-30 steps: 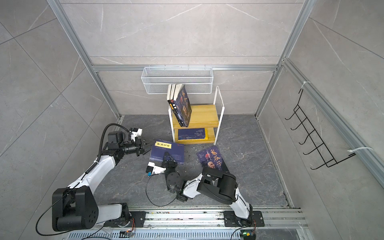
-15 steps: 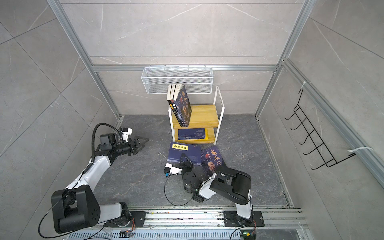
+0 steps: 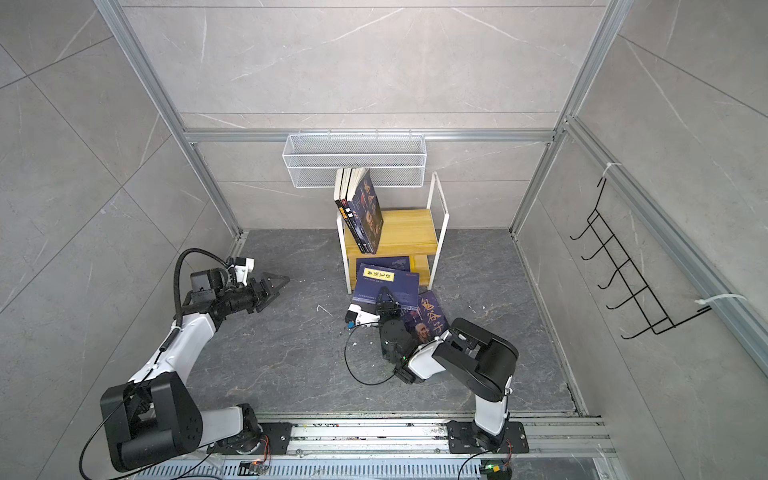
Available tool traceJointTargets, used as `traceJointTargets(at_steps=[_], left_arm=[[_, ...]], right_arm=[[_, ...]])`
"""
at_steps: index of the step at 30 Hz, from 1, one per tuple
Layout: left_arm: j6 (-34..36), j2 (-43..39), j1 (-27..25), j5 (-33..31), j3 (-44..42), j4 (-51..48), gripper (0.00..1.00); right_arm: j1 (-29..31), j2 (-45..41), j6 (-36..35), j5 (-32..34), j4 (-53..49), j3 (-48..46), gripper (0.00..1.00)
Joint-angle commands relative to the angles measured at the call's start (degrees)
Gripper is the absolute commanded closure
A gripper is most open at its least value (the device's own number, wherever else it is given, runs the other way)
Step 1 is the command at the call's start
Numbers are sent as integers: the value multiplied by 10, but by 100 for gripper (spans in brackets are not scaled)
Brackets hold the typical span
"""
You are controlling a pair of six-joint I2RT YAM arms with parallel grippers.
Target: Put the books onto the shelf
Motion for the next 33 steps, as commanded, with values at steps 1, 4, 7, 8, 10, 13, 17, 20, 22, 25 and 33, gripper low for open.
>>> traceJointTargets(at_steps=[1,4,7,8,10,13,17,20,22,25,33], left_arm=[[21,-18,2,4,18,-8,7],[23,-21,2,5,23,-17,6],[24,-28,2,4,16,-11,5],[24,-28,2,4,17,-14,5],[22,-29,2,5,23,-21,4],[23,-35,2,4,16,-13,3],[22,-37,2,6,16,-14,3],[24,-40,2,8,15,-11,3],[26,-43,2,8,9,-5,3],[25,-42,3,10,15,-13,3],[25,-43,2,12,16,-14,2]], right_arm=[[-24,6,12,-42,-29,41,100],[-41,22,8,-68,-47,69,100],[-54,42,9,-86,-62,96,100],[-58,49,9,-91,-65,105,100],[-64,59,8,-100,-81,117,100],[-77,65,12,-130,-108,131,100],[-93,65,41,-147,-174,165,100],[-101,63,50,-177,-236,183,100],[-106,71,52,-187,-264,196,100],[-109,81,50,-198,-324,216,100],[-117,73,88,-210,-513,268,87]])
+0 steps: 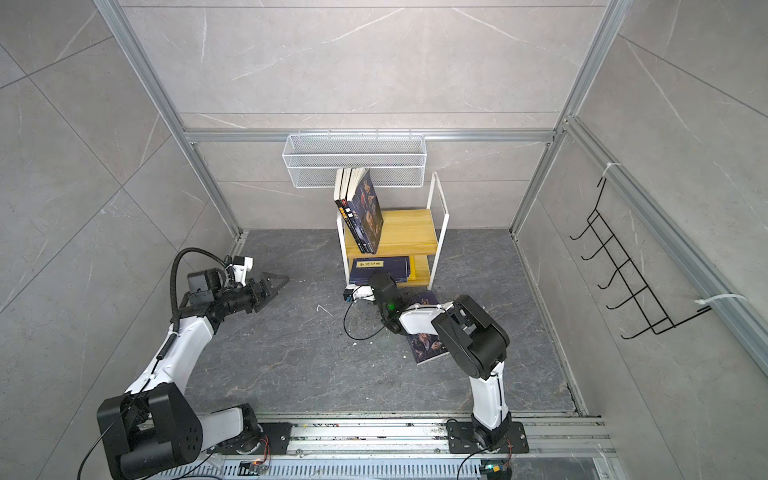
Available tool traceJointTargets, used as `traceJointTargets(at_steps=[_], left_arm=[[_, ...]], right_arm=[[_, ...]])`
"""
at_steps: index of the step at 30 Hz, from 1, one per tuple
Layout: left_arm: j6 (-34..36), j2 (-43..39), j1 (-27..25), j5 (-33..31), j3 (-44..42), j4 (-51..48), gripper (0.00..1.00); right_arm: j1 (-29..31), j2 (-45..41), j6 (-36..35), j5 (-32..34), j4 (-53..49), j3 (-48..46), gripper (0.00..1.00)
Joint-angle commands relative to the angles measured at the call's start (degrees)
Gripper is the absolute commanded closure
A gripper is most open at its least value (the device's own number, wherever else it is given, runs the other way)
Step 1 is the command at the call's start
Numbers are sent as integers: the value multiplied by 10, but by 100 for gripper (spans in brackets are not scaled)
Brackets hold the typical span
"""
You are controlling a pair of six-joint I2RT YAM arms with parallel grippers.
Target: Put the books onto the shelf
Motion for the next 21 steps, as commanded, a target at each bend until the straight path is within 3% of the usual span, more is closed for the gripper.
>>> traceJointTargets(at_steps=[1,4,7,13,21], left_arm=[[13,-15,2,12,15,0,2],[14,-16,2,12,8,11,2],[11,-14,2,12,12,5,2],[15,-16,3,11,7,9,2],[14,-17,6,9,6,8,2]], right_arm=[[-5,-4,25,-12,-115,28,83],[-9,-12,38,-14,-136,36,70],[-9,-13,42,-3,-159,42,68],[-11,-24,44,3,-173,40,95],[-19,-12,46,21,-161,62,100]])
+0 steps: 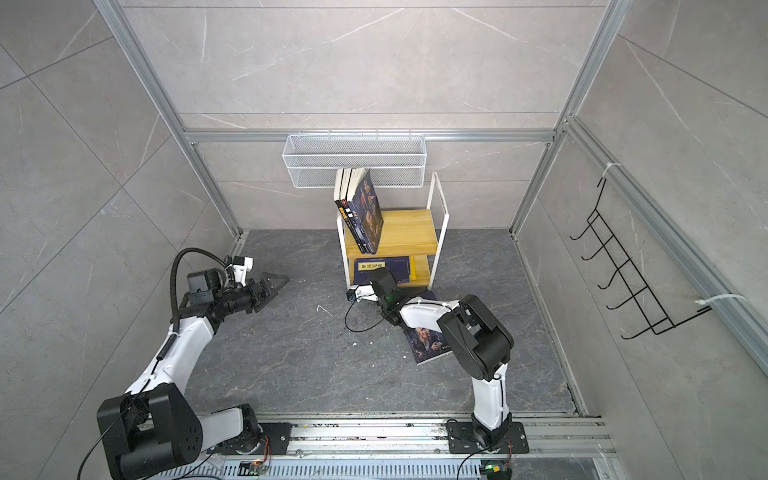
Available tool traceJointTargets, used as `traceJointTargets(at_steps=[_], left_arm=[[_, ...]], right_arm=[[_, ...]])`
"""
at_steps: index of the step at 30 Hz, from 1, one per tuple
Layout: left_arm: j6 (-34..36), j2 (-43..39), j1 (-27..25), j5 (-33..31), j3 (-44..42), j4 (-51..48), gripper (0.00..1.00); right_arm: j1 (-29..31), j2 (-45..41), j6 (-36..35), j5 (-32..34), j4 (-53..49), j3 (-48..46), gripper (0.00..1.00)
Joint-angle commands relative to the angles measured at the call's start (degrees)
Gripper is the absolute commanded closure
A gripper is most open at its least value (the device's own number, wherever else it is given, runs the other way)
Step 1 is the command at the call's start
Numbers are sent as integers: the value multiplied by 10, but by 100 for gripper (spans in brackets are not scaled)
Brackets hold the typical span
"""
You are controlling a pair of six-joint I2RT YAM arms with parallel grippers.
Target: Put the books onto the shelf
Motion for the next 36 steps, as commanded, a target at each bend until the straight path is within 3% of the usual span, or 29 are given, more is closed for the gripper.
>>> traceJointTargets(at_steps=[1,17,19,21,24,31,36], left_arm=[[13,-16,5,10,7,6,2],[14,-18,8,8,-2,19,2],[15,-21,8,7,-6,23,2],[14,-22,8,11,-3,21,2],[12,-22,9,16,-2,20,1],[7,-19,10,17,-2,23,1],[7,-21,12,14,-4,25,1]], right_arm=[[-8,2,11,20,-12,22,100],[-23,35,-11,-2,17,60,100],[-23,36,-11,-5,-1,66,91],[-23,31,-12,-8,-46,71,71],[-24,13,1,-39,-139,81,54],[-25,-7,11,-55,-224,101,41],[-28,-14,22,-57,-243,112,41]])
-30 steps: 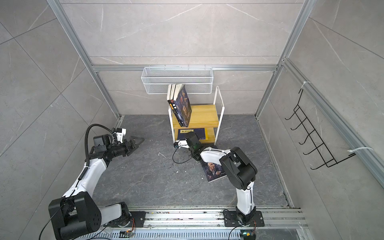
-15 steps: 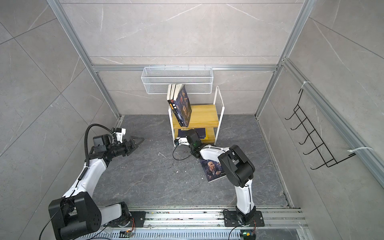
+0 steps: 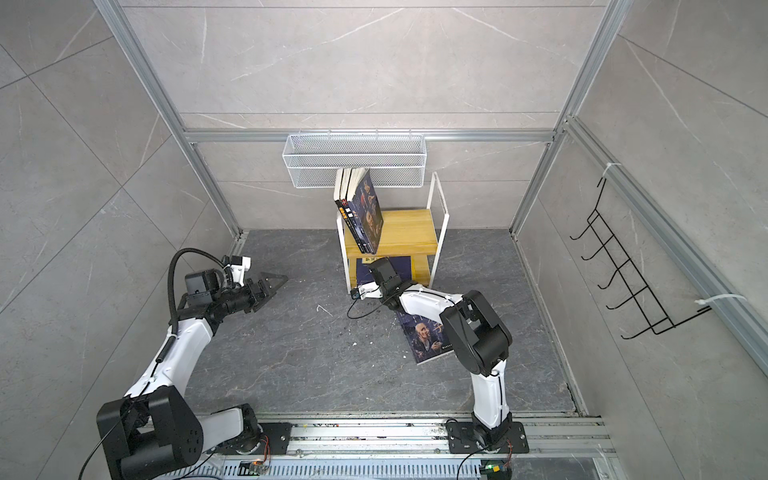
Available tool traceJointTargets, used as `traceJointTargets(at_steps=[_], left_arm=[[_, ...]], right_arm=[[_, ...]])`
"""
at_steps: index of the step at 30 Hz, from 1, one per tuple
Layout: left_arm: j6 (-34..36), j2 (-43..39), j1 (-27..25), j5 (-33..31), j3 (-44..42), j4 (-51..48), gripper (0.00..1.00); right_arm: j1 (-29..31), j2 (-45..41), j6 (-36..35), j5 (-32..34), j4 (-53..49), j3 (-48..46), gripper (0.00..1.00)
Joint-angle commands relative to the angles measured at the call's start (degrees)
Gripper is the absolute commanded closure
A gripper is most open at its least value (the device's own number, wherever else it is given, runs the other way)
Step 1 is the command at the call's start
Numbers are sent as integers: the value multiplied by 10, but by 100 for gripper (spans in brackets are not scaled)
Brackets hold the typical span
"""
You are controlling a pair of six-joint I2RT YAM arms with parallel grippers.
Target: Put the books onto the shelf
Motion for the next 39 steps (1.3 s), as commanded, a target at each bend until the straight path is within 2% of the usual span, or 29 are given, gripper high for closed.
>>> traceJointTargets(at_steps=[1,9,20,29,39], left_arm=[[3,-13,5,13,3,15,1],[0,-15,7,11,0,16,1],[9,-25,11,4,-10,23,1],[1,-25,16,6,-13,30,1],[0,-27,18,6,-9,23,0]], right_arm=[[-4,-25,17,-13,-41,20,41],[-11,-7,6,2,-13,38,42],[-16,18,20,-5,-52,79,41],[-14,-13,93,-81,-167,115,32],[-14,1,114,-105,-183,130,31]])
